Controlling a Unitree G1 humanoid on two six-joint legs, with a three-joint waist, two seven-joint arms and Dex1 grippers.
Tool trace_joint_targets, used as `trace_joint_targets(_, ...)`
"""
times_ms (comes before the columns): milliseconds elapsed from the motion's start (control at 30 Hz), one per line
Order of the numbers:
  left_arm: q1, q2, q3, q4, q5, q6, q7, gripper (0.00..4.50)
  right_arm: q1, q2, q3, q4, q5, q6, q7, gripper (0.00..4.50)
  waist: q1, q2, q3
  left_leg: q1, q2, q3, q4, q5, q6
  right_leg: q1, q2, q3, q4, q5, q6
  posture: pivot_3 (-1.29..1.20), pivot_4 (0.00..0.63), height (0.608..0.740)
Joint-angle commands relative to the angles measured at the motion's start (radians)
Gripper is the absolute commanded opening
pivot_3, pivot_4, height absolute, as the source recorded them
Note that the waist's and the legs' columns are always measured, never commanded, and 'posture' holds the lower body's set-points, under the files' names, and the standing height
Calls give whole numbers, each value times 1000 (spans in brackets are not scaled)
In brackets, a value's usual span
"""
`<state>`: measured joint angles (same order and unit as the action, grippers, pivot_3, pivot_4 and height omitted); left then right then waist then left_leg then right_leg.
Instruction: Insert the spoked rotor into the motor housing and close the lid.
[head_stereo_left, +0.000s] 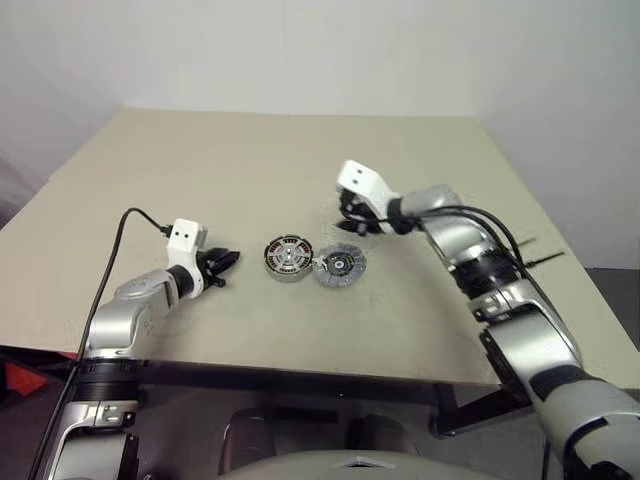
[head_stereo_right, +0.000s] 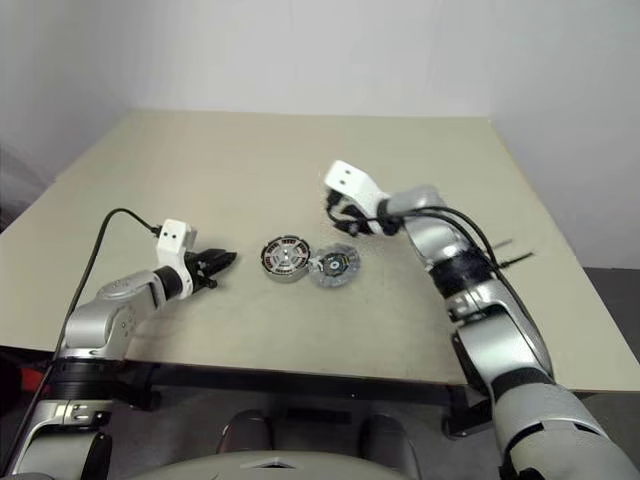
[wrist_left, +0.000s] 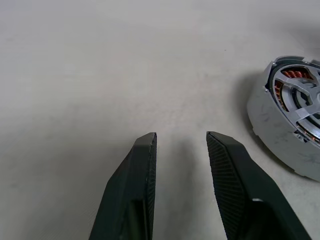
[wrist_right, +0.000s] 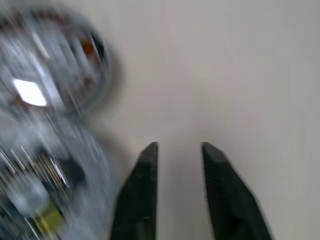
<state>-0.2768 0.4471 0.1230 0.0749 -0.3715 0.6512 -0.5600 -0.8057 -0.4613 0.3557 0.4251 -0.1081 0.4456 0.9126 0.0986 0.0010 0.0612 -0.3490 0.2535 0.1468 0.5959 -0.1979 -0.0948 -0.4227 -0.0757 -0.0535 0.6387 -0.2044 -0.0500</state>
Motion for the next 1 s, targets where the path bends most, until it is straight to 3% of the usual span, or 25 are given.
trace_joint_targets(33, -37, 11, -4, 3, 3, -15, -17, 1688, 52, -63, -29, -106, -8, -18, 7, 286, -3, 0, 0, 0, 0, 0, 0, 0, 0, 0, 0, 0, 0, 0, 0, 0, 0, 740)
trace_joint_targets(67, -40, 11, -5, 8, 4, -16, -20, 1688, 73, -84, -33, -131, -9, -1, 12, 14, -4, 1, 0, 0, 0, 0, 0, 0, 0, 0, 0, 0, 0, 0, 0, 0, 0, 740)
trace_joint_targets(233, -55, 13, -14, 31, 10, -21, -33, 1688, 177, -165, -52, -258, 6, 69, 31, 14, -3, 1, 0, 2, 0, 0, 0, 0, 0, 0, 0, 0, 1, 0, 0, 0, 0, 740)
trace_joint_targets(533, -81, 8, -20, 58, 21, -29, -45, 1688, 320, -213, -16, -519, 90, 186, 157, 14, -2, 1, 0, 2, 0, 0, 0, -2, 4, 1, 0, 0, 1, 0, 1, 0, 0, 740)
trace_joint_targets(733, -62, 15, -10, 46, 19, -28, -42, 1688, 237, -128, -40, -498, 145, 297, 127, 14, -6, 1, 0, 4, 0, 0, 0, -2, 4, 1, 0, 1, 2, -3, 6, 0, 0, 740)
trace_joint_targets(1000, -46, 18, 2, 33, 17, -24, -33, 1688, 136, -45, -49, -500, 209, 378, 102, 14, 0, 1, 0, 4, 0, 0, 0, -2, 3, 2, 0, 1, 1, 0, 1, 0, 0, 740)
